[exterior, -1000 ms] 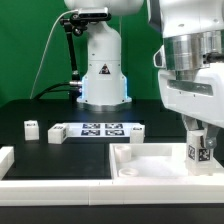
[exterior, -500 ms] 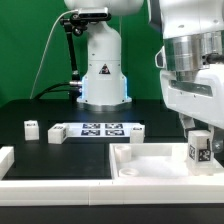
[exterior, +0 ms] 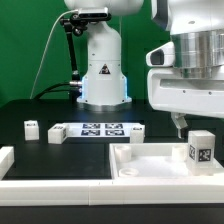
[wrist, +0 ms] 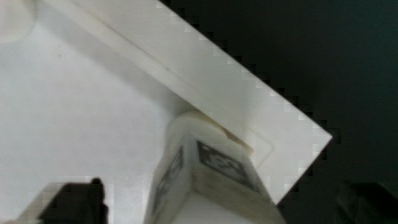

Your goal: Assemble one leg

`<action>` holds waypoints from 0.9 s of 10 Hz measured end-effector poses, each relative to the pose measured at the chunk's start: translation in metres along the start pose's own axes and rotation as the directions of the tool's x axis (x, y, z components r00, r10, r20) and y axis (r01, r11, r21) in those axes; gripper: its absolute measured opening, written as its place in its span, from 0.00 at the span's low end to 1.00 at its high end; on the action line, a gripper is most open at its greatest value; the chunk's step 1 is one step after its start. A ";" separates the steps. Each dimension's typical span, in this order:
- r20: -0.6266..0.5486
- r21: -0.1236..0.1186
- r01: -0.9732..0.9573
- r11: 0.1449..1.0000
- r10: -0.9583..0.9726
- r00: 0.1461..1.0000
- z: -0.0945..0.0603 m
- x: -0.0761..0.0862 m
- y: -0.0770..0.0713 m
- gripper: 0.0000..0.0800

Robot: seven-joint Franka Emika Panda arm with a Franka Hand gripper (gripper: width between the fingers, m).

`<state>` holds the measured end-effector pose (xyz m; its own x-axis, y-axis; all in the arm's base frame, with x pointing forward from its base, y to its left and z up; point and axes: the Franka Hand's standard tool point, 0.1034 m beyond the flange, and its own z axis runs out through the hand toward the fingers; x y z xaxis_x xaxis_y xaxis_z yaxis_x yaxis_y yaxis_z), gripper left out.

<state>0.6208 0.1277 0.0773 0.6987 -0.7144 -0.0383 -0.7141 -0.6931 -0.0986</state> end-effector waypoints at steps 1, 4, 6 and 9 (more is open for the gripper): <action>-0.008 -0.010 0.120 0.993 -0.120 0.993 0.000 0.000 0.000 0.81; -0.019 -0.047 0.451 0.891 -0.452 0.892 0.000 0.002 0.002 0.81; -0.025 -0.063 0.616 0.786 -0.618 0.786 0.000 0.003 0.001 0.81; 0.008 -0.071 0.753 0.655 -0.754 0.657 0.001 0.009 0.008 0.81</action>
Offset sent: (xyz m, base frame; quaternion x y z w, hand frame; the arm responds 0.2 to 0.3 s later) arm 0.0054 -0.0024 0.0015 -0.0449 0.0377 -0.3117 0.9484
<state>0.6215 0.1152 0.0749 0.9977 0.0543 0.0411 0.0553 -0.9982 -0.0223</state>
